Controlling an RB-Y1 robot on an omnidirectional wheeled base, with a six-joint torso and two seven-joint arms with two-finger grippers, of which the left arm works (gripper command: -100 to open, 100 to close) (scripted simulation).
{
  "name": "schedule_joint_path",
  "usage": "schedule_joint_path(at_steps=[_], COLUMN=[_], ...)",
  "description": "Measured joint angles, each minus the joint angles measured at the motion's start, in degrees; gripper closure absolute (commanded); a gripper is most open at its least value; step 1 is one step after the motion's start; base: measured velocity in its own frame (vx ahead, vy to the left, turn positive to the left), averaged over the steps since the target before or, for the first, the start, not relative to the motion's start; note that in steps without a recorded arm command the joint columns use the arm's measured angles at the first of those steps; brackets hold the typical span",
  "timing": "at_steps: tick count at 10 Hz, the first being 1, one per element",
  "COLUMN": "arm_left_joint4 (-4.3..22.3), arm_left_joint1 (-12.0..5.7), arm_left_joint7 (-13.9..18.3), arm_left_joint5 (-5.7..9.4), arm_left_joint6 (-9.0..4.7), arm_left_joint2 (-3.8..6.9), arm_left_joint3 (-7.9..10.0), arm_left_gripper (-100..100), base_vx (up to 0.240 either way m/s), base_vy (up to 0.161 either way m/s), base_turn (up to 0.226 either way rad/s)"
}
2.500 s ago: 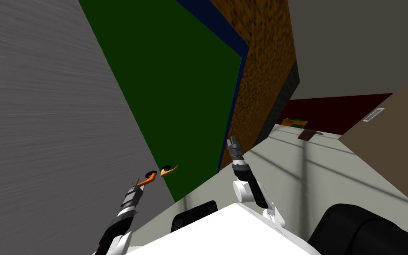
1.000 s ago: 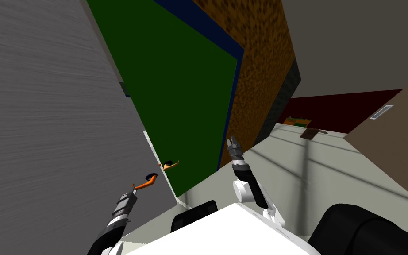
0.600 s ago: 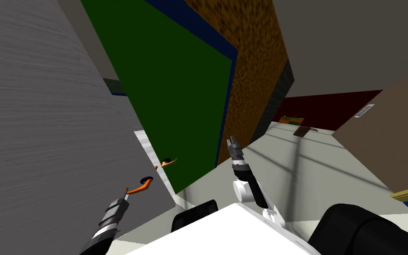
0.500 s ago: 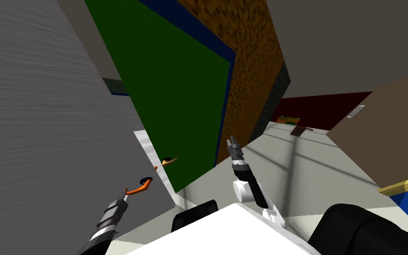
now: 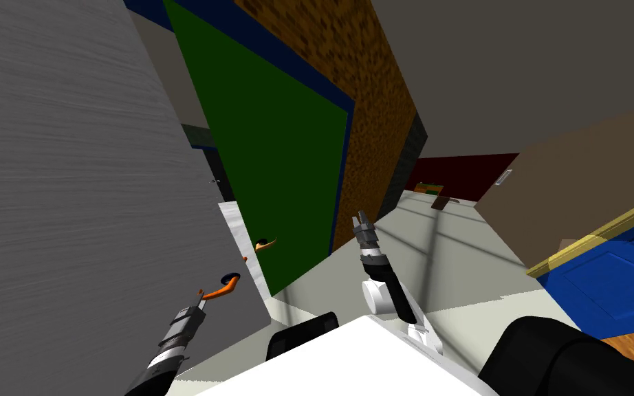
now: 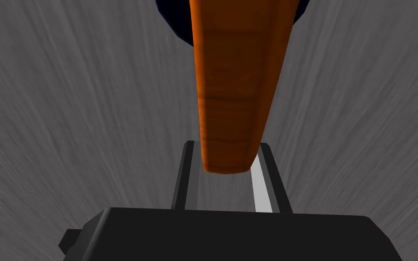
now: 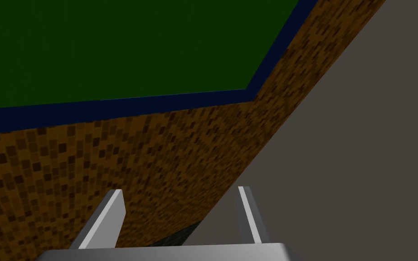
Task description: Pull the door open
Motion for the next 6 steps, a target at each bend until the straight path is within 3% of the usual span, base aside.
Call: schedule_joint_path(at_steps=[2, 3, 6], arm_left_joint4=[-2.6, -2.6, -3.6], arm_left_joint1=[1.11, 1.19, 2.81], arm_left_joint7=[0.4, 0.5, 2.1], arm_left_joint5=[-0.43, -0.43, -1.05], arm_left_joint6=[0.46, 0.45, -1.18], arm_left_joint2=[-0.53, -0.47, 0.93], arm_left_joint3=[-0.84, -0.83, -1.59], arm_left_gripper=[100, 100, 100], base_vx=[-0.041, -0.121, -0.192], base_vy=[0.038, 0.027, 0.036], base_turn=[-0.068, -0.132, -0.147])
